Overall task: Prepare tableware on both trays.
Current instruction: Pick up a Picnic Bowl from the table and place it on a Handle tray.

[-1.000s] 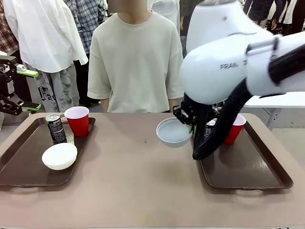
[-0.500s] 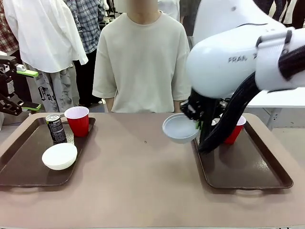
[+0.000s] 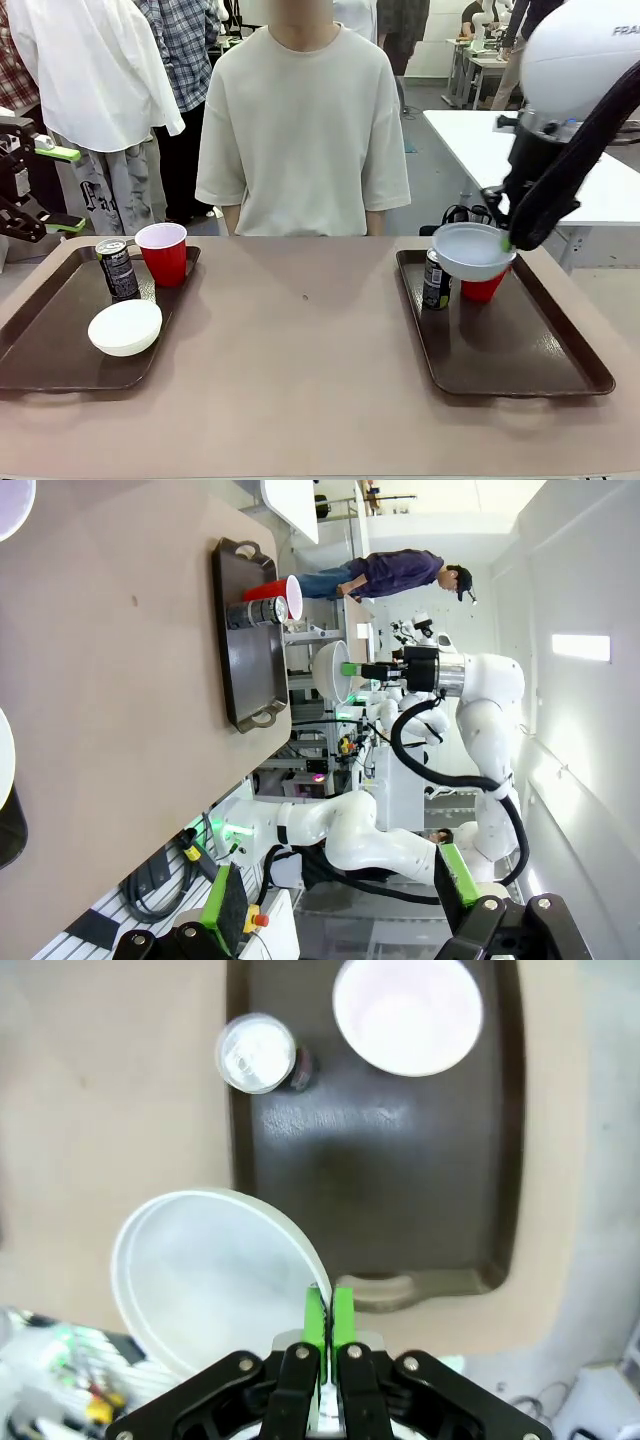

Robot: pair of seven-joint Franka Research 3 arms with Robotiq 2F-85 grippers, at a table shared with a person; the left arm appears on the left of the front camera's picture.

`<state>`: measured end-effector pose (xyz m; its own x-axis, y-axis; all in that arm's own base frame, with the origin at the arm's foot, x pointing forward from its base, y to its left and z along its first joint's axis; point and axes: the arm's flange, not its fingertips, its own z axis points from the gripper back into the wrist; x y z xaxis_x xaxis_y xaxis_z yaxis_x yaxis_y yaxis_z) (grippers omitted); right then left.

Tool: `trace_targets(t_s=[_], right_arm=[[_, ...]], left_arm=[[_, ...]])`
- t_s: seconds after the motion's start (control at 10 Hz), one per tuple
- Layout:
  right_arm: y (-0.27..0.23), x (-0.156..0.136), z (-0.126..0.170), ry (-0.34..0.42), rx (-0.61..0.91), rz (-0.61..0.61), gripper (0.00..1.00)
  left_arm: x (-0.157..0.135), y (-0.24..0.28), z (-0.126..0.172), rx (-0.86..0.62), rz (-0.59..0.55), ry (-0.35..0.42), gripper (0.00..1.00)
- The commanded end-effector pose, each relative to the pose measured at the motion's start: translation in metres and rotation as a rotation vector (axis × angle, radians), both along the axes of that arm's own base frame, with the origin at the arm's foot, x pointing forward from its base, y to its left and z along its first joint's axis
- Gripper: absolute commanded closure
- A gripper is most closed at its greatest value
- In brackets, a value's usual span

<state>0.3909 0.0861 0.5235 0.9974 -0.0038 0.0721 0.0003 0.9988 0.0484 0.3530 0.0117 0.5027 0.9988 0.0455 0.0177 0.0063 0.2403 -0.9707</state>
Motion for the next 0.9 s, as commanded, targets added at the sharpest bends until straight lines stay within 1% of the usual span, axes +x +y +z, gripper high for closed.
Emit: trace_targets(t_s=[0.0,0.2,0.3,0.4,0.5,0.6,0.7,0.8], right_arm=[[-0.025,0.014,-0.018,0.065,0.021,0.064,0.96],[-0.041,0.020,-0.054,0.106,0.064,0.104,0.96],[-0.046,0.017,-0.074,0.111,0.073,0.122,0.96],[-0.051,0.013,-0.086,0.101,0.085,0.130,0.96],[-0.047,0.006,-0.083,0.012,0.053,0.088,0.96],[-0.048,0.018,-0.077,0.129,0.034,0.108,0.96],[-0.048,0.018,-0.077,0.129,0.034,0.108,0.96],[-0.048,0.014,-0.087,0.097,0.034,0.105,0.96]], left_arm=[[0.000,0.001,0.000,-0.007,-0.008,-0.018,0.00],[0.000,0.001,0.000,-0.007,-0.008,-0.018,0.00],[0.000,0.001,0.000,-0.007,-0.008,-0.018,0.00],[0.000,0.001,0.000,-0.007,-0.008,-0.018,0.00],[0.000,0.001,0.000,-0.007,-0.008,-0.018,0.00],[0.000,0.001,0.000,-0.007,-0.008,-0.018,0.00],[0.000,0.001,0.000,-0.007,-0.008,-0.018,0.00],[0.000,0.001,0.000,-0.007,-0.008,-0.018,0.00]])
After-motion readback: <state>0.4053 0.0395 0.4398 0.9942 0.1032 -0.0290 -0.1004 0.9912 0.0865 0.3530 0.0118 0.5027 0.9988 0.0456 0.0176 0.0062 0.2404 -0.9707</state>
